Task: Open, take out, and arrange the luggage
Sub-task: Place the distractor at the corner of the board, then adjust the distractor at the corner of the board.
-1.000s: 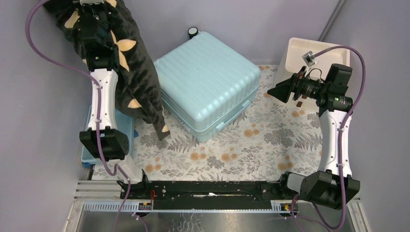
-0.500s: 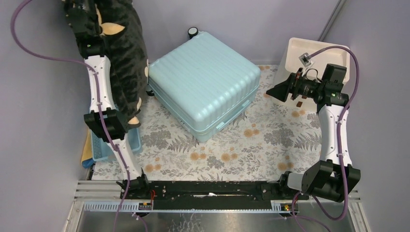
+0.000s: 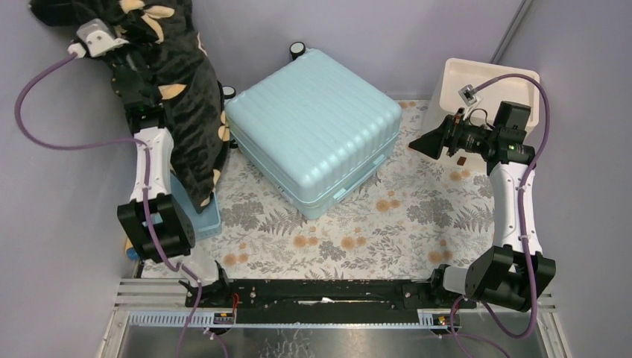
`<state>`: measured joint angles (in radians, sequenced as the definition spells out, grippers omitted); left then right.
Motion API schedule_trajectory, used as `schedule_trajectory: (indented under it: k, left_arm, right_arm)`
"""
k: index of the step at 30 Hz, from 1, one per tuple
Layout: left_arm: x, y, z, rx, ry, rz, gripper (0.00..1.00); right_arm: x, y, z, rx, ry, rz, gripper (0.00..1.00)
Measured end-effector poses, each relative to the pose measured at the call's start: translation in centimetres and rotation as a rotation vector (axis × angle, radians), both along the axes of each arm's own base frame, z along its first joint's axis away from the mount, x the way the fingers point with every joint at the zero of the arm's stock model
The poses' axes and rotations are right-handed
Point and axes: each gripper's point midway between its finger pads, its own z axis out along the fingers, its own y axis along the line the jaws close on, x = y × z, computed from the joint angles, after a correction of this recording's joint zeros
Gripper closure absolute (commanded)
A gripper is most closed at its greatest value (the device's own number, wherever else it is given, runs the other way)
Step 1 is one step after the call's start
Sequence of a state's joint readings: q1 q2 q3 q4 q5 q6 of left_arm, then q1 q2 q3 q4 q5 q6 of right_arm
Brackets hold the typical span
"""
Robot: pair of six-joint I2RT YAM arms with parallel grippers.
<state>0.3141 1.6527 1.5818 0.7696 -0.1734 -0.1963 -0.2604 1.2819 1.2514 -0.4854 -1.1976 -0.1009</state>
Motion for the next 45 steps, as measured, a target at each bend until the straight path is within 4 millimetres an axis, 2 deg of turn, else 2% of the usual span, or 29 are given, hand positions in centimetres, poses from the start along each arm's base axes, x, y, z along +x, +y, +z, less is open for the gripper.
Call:
schedule_trajectory:
  k: [2, 5, 8, 9, 12, 14, 18, 23, 30, 34, 36, 40, 45]
  left_arm:
    - [-2.0, 0.3, 0.5, -0.046, -0.028, 0.030, 0.08]
    - [-5.6, 0.4, 2.4, -0.113, -0.092, 0.061, 0.02]
    - [-8.9, 0.2, 4.3, -0.188, -0.149, 0.068, 0.01]
    - [-10.6, 0.2, 5.0, -0.239, -0.169, 0.071, 0.01]
    - [-12.8, 0.2, 5.1, -0.324, -0.178, 0.073, 0.01]
    - [-14.2, 0.0, 4.4, -0.387, -0.168, 0.069, 0.01]
    - [-16.1, -1.5, 1.1, -0.460, -0.097, 0.013, 0.01]
    - [-16.6, -6.1, -4.6, -0.457, 0.055, -0.194, 0.03]
    - [-15.9, -13.4, -11.2, -0.488, 0.294, -0.562, 0.10]
    - [-15.7, -16.4, -15.3, -0.553, 0.427, -0.718, 0.15]
    - [-15.7, -17.7, -17.2, -0.588, 0.488, -0.779, 0.15]
    - [-16.1, -20.4, -20.7, -0.641, 0.615, -0.872, 0.15]
    - [-17.2, -25.8, -23.6, -0.629, 0.768, -0.993, 0.14]
  right_arm:
    - [0.0, 0.0, 0.0, 0.000, -0.001, 0.000, 0.03]
    - [0.0, 0.0, 0.0, 0.000, 0.000, 0.000, 0.03]
    - [-0.2, 0.1, -0.1, 0.000, 0.000, 0.001, 0.03]
    - [-0.3, 0.1, -0.2, 0.000, -0.001, 0.001, 0.03]
    - [-0.6, 0.2, -0.3, -0.001, -0.003, 0.001, 0.03]
    - [-0.8, 0.2, -0.4, 0.000, -0.002, 0.001, 0.03]
    - [-0.9, 0.3, -1.0, 0.001, 0.004, 0.003, 0.03]
    - [-1.5, 1.1, -2.7, 0.009, 0.029, 0.016, 0.03]
    - [-2.5, 3.1, -7.2, 0.016, 0.141, 0.004, 0.07]
    - [-2.6, 4.0, -10.9, 0.016, 0.239, -0.066, 0.12]
    - [-2.3, 4.4, -12.2, 0.011, 0.286, -0.111, 0.13]
    - [-1.1, 5.2, -13.4, 0.000, 0.318, -0.179, 0.17]
    - [0.1, 6.7, -15.4, -0.011, 0.393, -0.223, 0.17]
